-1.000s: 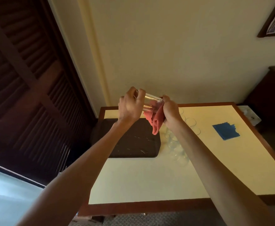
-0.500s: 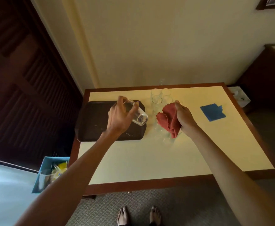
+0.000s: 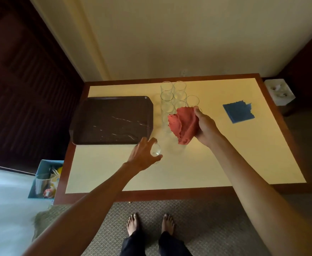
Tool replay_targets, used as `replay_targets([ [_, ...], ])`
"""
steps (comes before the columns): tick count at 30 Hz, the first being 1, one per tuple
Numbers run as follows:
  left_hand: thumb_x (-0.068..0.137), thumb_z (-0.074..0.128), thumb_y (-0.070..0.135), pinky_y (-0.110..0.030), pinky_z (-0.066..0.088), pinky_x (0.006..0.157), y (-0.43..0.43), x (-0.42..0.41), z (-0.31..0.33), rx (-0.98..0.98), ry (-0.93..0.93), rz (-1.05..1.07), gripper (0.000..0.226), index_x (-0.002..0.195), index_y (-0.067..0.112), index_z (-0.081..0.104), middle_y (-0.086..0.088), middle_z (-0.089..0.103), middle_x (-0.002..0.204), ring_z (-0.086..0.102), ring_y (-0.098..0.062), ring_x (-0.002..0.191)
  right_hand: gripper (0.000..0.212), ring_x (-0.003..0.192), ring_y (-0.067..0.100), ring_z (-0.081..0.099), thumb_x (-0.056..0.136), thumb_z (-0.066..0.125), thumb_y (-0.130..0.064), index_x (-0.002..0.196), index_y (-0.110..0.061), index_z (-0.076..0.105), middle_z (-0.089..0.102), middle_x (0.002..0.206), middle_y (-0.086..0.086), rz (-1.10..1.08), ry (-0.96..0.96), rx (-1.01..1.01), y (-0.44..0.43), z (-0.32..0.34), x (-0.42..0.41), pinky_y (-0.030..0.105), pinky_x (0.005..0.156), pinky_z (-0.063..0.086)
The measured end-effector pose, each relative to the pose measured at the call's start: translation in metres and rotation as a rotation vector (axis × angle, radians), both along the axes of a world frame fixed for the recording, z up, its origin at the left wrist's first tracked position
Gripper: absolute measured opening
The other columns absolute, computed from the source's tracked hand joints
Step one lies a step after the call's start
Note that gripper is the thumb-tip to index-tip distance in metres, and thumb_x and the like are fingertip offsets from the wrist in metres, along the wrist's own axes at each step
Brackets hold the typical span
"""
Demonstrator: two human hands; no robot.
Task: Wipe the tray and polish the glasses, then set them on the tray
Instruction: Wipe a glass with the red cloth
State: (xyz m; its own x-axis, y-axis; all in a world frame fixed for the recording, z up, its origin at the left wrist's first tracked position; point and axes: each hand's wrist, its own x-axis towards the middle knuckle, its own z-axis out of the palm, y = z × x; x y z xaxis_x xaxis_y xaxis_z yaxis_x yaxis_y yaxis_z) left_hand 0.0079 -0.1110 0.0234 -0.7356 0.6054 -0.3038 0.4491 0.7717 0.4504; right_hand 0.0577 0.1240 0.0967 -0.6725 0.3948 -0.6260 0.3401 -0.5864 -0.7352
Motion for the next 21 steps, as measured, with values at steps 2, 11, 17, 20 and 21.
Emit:
replay_targets([
  [2,0.09,0.074,0.054,-0.039,0.051,0.099,0.003,0.004,-0.006,-0.019,-0.001,-0.016,0.066,0.143,0.024,0.048,-0.012,0.048,0.141,0.057,-0.032,0.122,0.047,0.11,0.027,0.063,0.099,0.054,-0.048,0.132,-0.015,0.051,0.064,0.122,0.009,0.032,0.023,-0.042,0.003,-0.006,0.003,0.039,0.078,0.057],
  [11,0.088,0.077,0.051,-0.042,0.053,0.1,0.005,0.013,-0.027,-0.051,-0.009,-0.005,0.067,0.143,0.023,0.049,-0.013,0.047,0.144,0.057,-0.032,0.123,0.058,0.119,0.035,0.063,0.078,0.078,0.0,0.132,-0.002,0.058,0.066,0.126,0.019,0.153,0.106,-0.027,0.007,-0.022,0.0,0.047,0.093,0.057],
  [17,0.082,0.077,0.063,-0.047,0.05,0.105,0.006,0.011,-0.032,-0.132,-0.044,-0.014,0.084,0.15,0.029,0.041,-0.013,0.039,0.154,0.049,-0.034,0.136,0.05,0.108,0.032,0.061,0.078,0.045,0.017,0.121,-0.002,0.062,0.065,0.114,0.017,0.214,0.12,-0.053,0.002,-0.014,-0.007,0.039,0.089,0.055],
  [20,0.075,0.084,0.06,-0.056,0.037,0.115,0.004,-0.012,-0.014,-0.221,-0.171,-0.048,0.103,0.158,0.034,0.029,-0.015,0.031,0.161,0.033,-0.039,0.148,0.054,0.11,0.033,0.058,0.075,0.041,0.016,0.122,-0.002,0.061,0.062,0.114,0.016,0.27,0.111,-0.025,-0.002,-0.003,-0.011,0.04,0.092,0.052],
  [21,0.077,0.087,0.052,-0.053,0.036,0.115,0.002,-0.024,-0.003,-0.201,-0.229,-0.022,0.1,0.158,0.031,0.032,-0.015,0.035,0.16,0.034,-0.038,0.148,0.055,0.112,0.034,0.057,0.074,0.042,0.015,0.122,-0.002,0.061,0.061,0.115,0.016,0.297,0.111,-0.008,-0.003,0.002,-0.014,0.04,0.092,0.051],
])
